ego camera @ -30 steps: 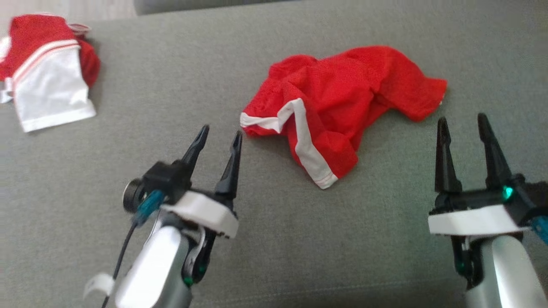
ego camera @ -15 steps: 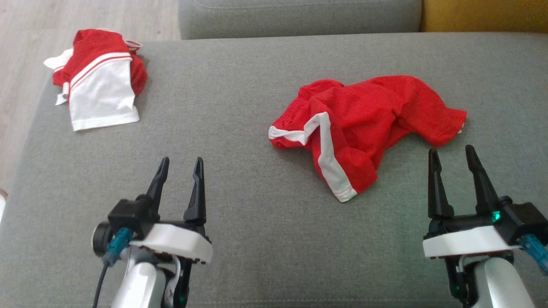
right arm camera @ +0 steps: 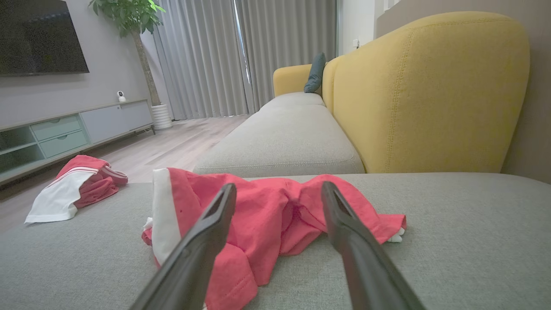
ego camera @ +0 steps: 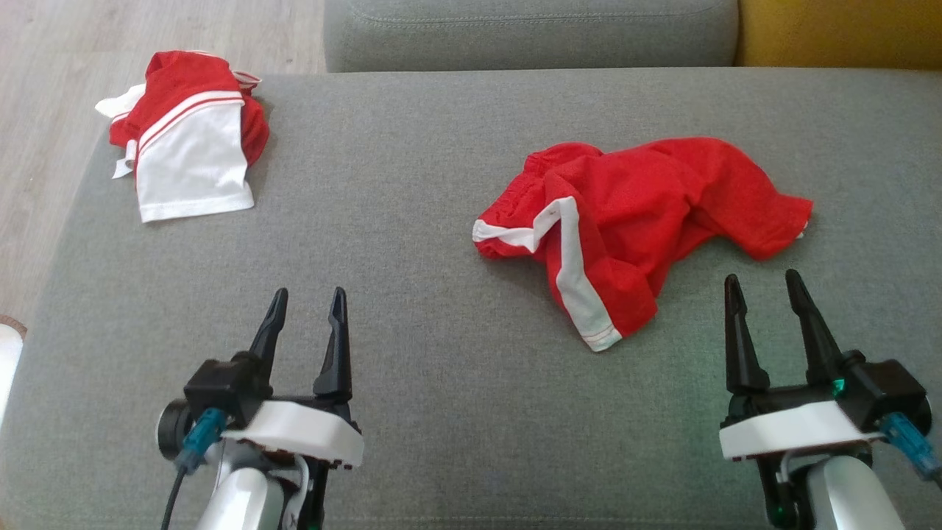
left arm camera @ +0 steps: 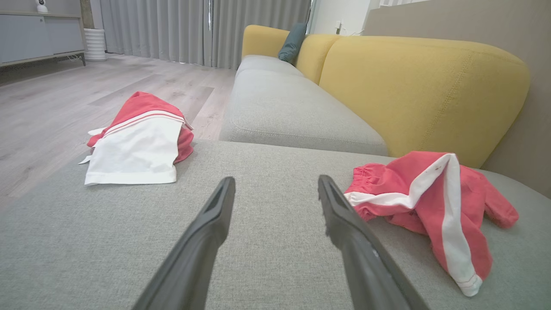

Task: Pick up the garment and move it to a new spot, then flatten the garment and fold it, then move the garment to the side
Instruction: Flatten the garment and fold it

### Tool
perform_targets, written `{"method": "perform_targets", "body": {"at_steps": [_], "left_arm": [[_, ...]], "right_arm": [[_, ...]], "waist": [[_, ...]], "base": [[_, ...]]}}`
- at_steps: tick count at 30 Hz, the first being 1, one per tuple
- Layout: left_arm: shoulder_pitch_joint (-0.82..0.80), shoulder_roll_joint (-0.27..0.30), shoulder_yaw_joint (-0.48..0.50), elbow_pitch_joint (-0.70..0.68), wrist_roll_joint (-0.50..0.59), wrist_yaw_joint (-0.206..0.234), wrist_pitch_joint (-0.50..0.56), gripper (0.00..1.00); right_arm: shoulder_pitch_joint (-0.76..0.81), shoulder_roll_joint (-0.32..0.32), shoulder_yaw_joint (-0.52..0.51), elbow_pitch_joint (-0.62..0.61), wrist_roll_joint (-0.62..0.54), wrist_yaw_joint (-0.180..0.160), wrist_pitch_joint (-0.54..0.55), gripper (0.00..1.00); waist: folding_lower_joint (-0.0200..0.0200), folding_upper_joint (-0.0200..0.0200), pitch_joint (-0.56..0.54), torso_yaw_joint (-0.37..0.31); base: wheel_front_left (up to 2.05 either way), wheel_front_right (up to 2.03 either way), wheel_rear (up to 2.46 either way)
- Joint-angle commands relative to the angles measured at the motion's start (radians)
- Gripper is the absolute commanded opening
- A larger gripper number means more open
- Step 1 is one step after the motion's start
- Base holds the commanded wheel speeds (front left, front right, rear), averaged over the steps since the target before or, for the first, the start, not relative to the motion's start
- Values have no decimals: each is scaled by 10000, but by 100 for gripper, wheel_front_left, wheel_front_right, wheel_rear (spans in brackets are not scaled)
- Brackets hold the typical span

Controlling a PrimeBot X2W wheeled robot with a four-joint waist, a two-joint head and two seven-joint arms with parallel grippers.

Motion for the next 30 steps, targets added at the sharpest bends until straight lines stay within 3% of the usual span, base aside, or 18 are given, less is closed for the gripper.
{"method": "perform_targets", "body": {"at_steps": [1,16,23,30], "left_arm": [[-187,-15,401,-345,-32,54,-122,100],[-62,-16,386,-168,-44,50,-122,100],[-107,-16,218,-178,-48,29,-122,100],[-219,-16,13,-342,-114,52,-122,100]], "right_arm": [[-247,-37,240,-293,53,75,-55,100],[-145,-37,316,-58,4,75,-55,100],[-196,-37,1240,1393,752,75,-55,100],[-893,-37,2069,2863,247,75,-55,100]], "waist": [[0,0,3,-3],[0,0,-65,17],[0,0,71,320],[0,0,444,913]], "base": [[0,0,0],[0,0,0],[0,0,0],[0,0,0]]}}
